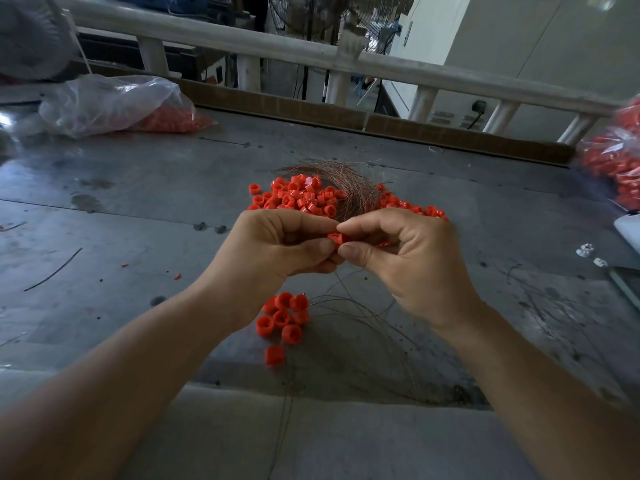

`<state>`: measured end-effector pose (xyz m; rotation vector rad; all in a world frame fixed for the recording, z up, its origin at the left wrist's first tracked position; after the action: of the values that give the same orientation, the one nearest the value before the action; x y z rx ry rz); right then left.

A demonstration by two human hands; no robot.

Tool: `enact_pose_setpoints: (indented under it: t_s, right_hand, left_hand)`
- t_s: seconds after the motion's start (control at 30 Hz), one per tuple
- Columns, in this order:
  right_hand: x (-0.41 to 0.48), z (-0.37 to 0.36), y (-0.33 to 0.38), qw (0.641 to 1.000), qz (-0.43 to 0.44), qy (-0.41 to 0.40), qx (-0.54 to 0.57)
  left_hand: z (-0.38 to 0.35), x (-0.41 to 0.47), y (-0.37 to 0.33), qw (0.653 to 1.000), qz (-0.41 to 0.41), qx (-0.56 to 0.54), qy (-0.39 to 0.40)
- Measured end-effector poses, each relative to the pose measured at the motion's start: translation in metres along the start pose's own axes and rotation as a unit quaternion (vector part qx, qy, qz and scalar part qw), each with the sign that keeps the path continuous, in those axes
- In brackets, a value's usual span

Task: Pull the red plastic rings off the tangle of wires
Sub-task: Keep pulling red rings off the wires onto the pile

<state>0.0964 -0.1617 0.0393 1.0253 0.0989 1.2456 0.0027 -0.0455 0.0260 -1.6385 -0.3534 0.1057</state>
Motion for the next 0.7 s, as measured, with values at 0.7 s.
enact_pose_setpoints:
  t_s: [0.7]
  right_hand:
    - [-0.0015, 0.0017, 0.0038, 1.0, 0.015, -0.008, 0.023]
  left_hand:
    - [-0.001, -0.003, -0.0007, 0.999, 0.008, -0.031, 0.028]
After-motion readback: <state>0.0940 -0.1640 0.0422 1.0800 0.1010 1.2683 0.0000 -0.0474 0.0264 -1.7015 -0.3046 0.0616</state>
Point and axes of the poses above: each hand's wrist, its own x-axis towards the middle knuckle, its own z-axis out of the back of the hand, y = z × x, the point moved 2 cm from there along x, towards the middle knuckle, and after that the axes turned 9 degrees about y, right-handed, at the moved point
